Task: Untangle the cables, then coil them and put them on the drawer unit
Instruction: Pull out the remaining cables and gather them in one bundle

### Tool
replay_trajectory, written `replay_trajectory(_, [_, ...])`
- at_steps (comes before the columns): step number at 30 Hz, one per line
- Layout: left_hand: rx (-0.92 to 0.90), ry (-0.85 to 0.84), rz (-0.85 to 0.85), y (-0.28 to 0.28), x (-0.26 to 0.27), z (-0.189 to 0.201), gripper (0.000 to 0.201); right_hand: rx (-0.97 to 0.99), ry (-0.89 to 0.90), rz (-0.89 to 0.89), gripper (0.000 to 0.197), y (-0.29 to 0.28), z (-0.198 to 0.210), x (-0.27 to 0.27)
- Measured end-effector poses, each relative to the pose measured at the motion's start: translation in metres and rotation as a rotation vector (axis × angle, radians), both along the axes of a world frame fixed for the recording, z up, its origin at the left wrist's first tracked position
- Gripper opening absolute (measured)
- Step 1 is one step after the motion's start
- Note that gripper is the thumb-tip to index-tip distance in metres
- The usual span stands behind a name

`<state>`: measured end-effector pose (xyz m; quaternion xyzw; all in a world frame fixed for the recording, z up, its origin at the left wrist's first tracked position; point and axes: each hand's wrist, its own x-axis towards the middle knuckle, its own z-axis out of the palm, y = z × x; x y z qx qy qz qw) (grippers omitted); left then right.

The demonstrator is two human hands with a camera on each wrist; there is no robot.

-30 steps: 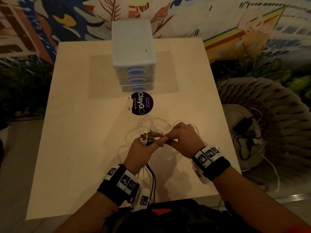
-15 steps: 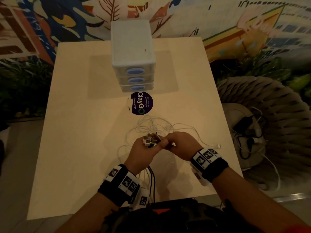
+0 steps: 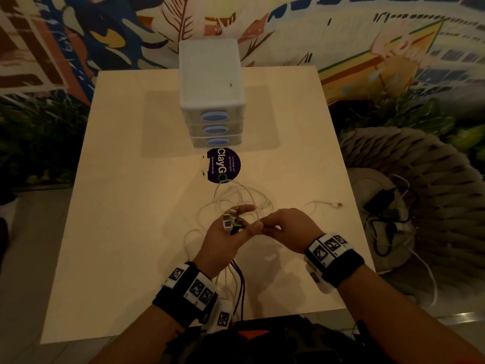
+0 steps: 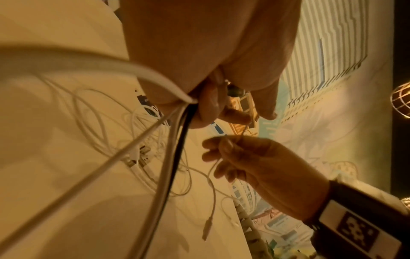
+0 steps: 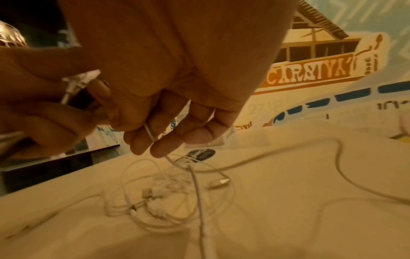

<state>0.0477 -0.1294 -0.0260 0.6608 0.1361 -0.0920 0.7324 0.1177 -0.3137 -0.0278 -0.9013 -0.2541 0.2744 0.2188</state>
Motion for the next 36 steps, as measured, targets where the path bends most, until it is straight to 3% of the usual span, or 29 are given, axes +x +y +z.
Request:
replay_trajectory(2, [0.09,0.012,-0.012,-0.006,0.003,-0.001,0.011,-0.025,-0.03,0.04,0.031,0.01,0.001,-0.002])
replay_trajectory(4, [0.132,0.033,0.062,-0.008,0.003,-0.002,0.012,0.008,-0.032,0.027,0.032,0.015,0.0,-0.004])
replay_trajectory(11, [-0.079,-0.021,0.304,-0.003,-0.003,0.005,0.014,-0.035,0.139,-0.104,0.029,-0.006,-0.018,-0.004])
replay_trajectory(13, [-0.065,-0.053,0.34,0.002,-0.002,0.005,0.015,-0.055,0.145,-0.115,0.03,-0.016,-0.022,-0.002])
replay_trajectory(17, [-0.008,-0.05,0.227,0.005,-0.001,-0.001,0.033,0.008,0.088,-0.081,0.03,-0.012,-0.014,0.001])
replay_trajectory(20, [0.068,0.005,0.028,-0.003,-0.002,0.001,0.019,0.058,0.002,-0.021,0.025,0.002,-0.004,0.0])
replay_trajectory(22, [0.12,0.022,-0.008,-0.009,-0.002,0.003,0.021,0.083,-0.034,0.012,0.022,0.007,-0.004,-0.001])
replay_trajectory(26, [0.088,-0.002,0.065,-0.008,-0.002,0.002,0.023,0.061,-0.017,0.024,0.02,0.006,-0.013,-0.004])
replay_trajectory(31, [-0.113,-0.086,0.286,0.004,-0.001,0.012,0.026,0.002,0.128,-0.098,0.028,-0.017,-0.028,0.0])
replay_trajectory(36, [-0.099,-0.116,0.325,0.019,0.001,0.008,0.025,0.095,0.118,-0.139,0.025,-0.026,-0.025,0.003])
